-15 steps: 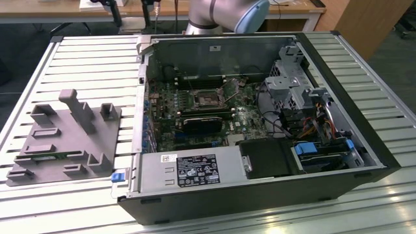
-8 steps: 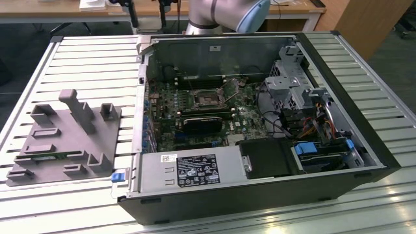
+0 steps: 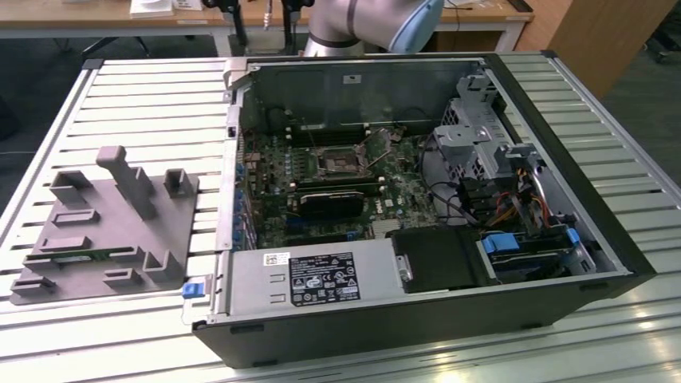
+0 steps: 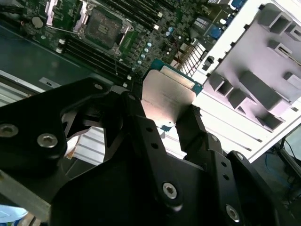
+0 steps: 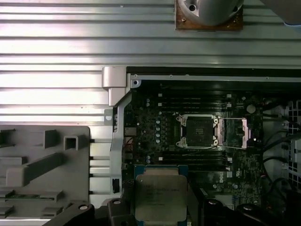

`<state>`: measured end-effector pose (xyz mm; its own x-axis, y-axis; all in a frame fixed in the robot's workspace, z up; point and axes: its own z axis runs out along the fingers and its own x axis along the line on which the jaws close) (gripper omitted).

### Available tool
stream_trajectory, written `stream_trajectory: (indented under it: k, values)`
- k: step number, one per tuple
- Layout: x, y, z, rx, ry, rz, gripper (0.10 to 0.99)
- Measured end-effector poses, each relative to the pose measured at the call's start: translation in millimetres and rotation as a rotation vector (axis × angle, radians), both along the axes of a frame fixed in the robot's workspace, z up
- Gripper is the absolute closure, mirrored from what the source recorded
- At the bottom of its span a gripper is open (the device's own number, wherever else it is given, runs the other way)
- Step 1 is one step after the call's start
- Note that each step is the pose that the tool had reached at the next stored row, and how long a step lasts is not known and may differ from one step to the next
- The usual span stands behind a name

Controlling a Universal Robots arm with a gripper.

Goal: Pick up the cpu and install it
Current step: 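Pick up the cpu and move it towards the insertion slot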

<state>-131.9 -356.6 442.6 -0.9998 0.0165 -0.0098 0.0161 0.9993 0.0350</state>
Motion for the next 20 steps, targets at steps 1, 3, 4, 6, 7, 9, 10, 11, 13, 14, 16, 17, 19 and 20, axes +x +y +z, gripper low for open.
stream_trajectory:
  k: [1, 3, 4, 6, 7, 9, 10, 11, 13, 14, 16, 17, 19, 20]
  values:
    - [2.6, 0.0, -0.4, 0.0, 0.0, 0.0, 0.553]
    - [7.3, 0.0, -1.1, 0.0, -0.0001, 0.0, 0.553]
    - [9.5, 0.0, -1.5, 0.0, 0.0, 0.0, 0.553]
    - [15.3, 0.0, -2.5, 0.0, 0.0, 0.0, 0.553]
    - [18.2, 0.0, -3.0, 0.0, 0.0, 0.0, 0.553]
    - [24.7, 0.1, -3.7, 0.0, 0.0, 0.0, 0.553]
    - [27.9, 0.1, -4.0, 0.0, 0.0, 0.0, 0.553]
    - [31.1, 0.1, -4.2, 0.0, 0.0, 0.0, 0.553]
    - [37.8, 0.1, -4.5, 0.0, 0.0, 0.0, 0.553]
    - [41.6, 0.1, -4.7, 0.0, 0.0, 0.0, 0.553]
    - [48.0, 0.1, -5.0, 0.0, 0.0, 0.0, 0.553]
    - [51.1, 0.1, -5.1, 0.0, 0.0, 0.0, 0.553]
    - [56.8, 0.3, -5.3, 0.0, 0.0, 0.0, 0.553]
    - [59.0, 0.5, -5.5, 0.0, 0.0, 0.0, 0.553]
